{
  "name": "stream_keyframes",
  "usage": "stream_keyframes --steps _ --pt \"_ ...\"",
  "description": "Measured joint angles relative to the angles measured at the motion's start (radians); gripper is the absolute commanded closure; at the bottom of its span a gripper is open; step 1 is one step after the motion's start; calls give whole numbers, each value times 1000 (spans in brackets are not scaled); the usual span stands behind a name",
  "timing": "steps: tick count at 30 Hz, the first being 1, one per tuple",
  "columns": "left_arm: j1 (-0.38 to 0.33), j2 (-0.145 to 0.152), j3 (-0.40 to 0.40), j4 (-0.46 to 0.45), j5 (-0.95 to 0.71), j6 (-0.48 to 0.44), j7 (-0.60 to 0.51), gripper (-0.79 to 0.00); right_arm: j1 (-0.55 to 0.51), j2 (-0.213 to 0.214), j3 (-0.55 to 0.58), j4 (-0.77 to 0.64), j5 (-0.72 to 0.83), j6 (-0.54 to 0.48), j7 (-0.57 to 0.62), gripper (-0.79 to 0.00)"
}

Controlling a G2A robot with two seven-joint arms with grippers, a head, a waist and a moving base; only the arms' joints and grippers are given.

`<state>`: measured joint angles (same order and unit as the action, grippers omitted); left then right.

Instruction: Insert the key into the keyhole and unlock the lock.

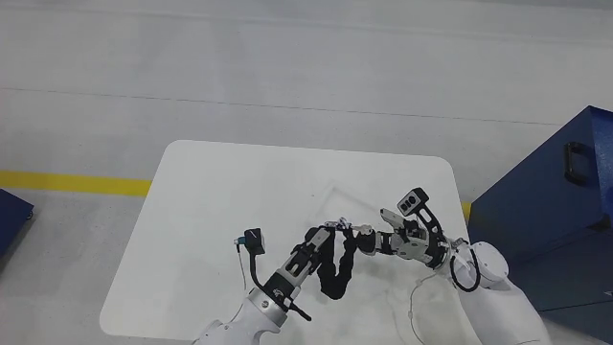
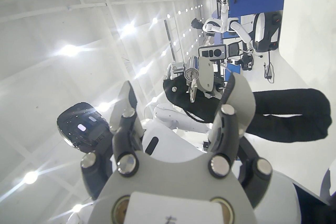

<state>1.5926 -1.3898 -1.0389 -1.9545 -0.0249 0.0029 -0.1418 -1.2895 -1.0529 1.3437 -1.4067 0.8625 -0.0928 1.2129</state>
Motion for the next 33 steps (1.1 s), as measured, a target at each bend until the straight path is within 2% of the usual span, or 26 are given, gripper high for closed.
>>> stream_keyframes --steps 3,8,11,13,14,18,20,21,33 --pt "2 -2 -1 -3 -28 11 18 0 -2 3 20 -6 -56 -72 -27 -785" --pt "3 -3 -4 -9 -67 24 31 0 -23 3 38 -11 -176 -274 -77 -785" --pt "1 -3 -5 -9 -68 27 28 0 -29 3 35 -13 -194 -290 -69 -785" --pt "-1 -2 -5 -8 -62 26 23 0 -30 1 30 -10 -163 -266 -59 -622" --pt "-4 -1 -5 -7 -54 24 19 0 -29 1 28 -8 -140 -247 -51 -391" --pt "-9 1 -4 -3 -26 12 9 0 -15 0 21 3 -102 -189 -26 -225" --pt "-10 2 -3 -1 -15 5 4 0 -7 -1 16 10 -90 -162 -13 -102" --pt "-10 3 -3 1 -12 2 2 0 -3 -1 13 14 -87 -152 -8 0" --pt "-14 9 -8 9 8 -18 -32 0 33 -3 0 57 -75 -88 43 0"
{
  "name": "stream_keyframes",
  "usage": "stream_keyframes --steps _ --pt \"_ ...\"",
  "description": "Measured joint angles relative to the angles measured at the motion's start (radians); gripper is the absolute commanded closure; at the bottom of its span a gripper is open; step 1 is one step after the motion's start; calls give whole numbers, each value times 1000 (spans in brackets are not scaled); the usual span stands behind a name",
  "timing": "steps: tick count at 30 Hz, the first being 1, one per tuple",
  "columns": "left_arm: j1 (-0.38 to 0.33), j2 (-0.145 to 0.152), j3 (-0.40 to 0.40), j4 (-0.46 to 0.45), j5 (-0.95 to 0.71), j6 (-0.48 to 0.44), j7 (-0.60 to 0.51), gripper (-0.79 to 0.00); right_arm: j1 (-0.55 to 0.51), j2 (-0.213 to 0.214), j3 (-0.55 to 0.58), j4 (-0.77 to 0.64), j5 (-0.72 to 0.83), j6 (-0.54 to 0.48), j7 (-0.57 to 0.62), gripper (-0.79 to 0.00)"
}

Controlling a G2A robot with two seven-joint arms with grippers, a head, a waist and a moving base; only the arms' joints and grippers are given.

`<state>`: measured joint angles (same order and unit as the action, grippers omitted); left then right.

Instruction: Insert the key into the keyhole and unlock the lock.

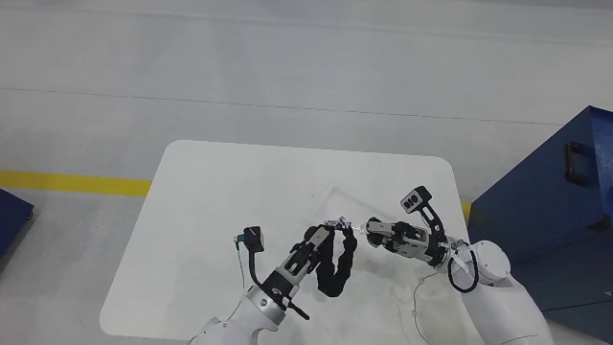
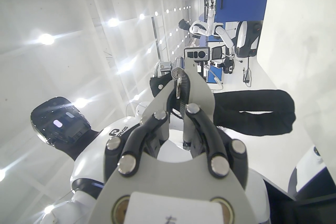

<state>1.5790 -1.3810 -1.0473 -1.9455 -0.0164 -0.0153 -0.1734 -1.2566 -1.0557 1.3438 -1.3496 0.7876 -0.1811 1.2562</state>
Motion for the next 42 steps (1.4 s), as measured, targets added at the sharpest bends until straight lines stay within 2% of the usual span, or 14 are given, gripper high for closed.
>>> stream_keyframes --steps 23,42 --pt "-19 22 -46 16 12 -90 -154 0 33 -3 -14 65 127 163 136 0" --pt "-24 37 -38 19 106 -167 -188 0 19 -5 -28 80 209 315 179 0"
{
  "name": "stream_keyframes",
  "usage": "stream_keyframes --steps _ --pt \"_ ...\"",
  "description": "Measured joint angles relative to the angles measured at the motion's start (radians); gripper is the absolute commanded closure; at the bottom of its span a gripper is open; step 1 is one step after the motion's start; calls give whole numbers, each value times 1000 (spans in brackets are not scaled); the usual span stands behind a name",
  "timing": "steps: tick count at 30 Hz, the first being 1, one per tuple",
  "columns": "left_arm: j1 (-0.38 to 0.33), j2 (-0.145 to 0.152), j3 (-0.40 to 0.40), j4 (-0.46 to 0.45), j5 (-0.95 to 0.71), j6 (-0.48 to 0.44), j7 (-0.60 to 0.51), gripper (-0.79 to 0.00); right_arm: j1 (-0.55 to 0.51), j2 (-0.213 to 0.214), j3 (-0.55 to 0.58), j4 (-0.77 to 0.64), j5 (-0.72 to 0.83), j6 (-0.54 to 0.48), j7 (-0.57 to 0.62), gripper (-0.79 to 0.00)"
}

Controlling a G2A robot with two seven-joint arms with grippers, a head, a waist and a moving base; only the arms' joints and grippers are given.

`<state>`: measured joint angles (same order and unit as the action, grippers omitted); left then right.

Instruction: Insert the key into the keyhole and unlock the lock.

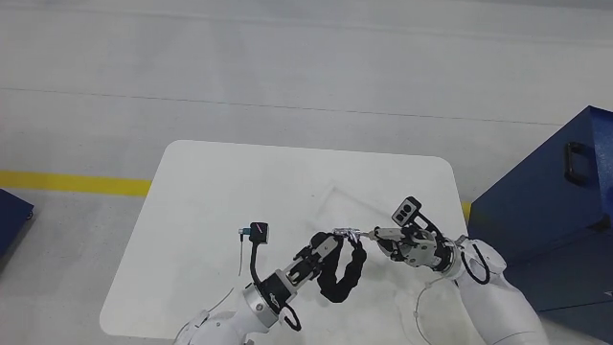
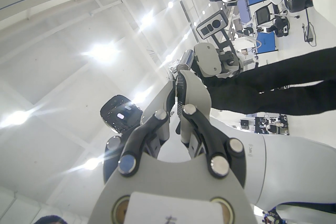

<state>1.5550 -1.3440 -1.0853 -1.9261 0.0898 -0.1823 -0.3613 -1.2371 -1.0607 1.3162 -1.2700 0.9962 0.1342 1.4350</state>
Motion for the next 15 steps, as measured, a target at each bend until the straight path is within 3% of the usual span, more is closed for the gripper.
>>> stream_keyframes --steps 15 --pt "-4 13 -4 -2 70 -57 -19 0 -10 1 -6 10 57 107 28 0"
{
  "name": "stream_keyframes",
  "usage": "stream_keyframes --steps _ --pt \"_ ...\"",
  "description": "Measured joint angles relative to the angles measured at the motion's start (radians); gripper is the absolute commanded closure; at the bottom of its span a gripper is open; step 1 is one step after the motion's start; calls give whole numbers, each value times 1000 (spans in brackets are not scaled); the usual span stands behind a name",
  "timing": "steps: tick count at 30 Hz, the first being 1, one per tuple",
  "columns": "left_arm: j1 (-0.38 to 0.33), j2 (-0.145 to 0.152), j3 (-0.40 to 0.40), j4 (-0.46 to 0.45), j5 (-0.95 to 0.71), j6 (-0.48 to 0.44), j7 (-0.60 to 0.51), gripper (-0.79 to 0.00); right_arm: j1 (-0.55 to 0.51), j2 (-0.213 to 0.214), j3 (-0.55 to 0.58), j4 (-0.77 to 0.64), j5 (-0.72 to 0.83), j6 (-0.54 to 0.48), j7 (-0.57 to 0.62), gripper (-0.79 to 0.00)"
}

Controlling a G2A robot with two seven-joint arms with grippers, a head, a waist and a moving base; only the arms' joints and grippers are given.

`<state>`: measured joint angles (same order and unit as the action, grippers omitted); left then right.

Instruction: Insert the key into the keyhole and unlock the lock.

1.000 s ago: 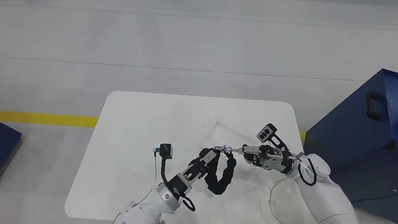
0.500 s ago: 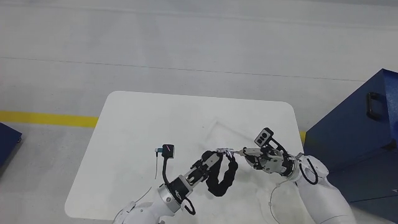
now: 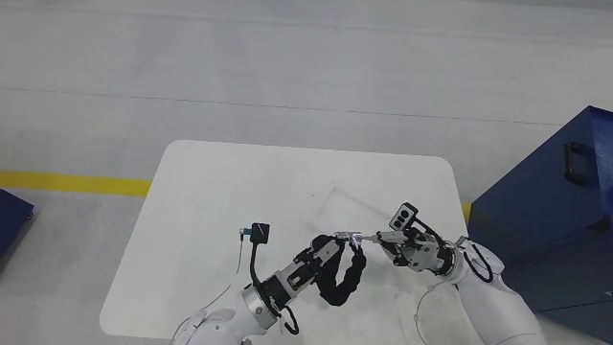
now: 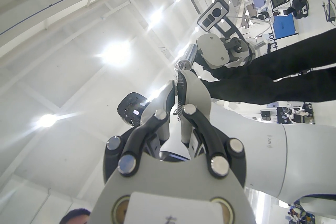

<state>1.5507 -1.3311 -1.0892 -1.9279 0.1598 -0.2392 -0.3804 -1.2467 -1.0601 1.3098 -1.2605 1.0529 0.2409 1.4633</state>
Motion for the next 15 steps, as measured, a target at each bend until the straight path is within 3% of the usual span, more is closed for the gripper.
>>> stream_keyframes --steps 15 --pt "-5 7 12 13 59 -35 31 0 -5 1 -8 1 25 63 9 0"
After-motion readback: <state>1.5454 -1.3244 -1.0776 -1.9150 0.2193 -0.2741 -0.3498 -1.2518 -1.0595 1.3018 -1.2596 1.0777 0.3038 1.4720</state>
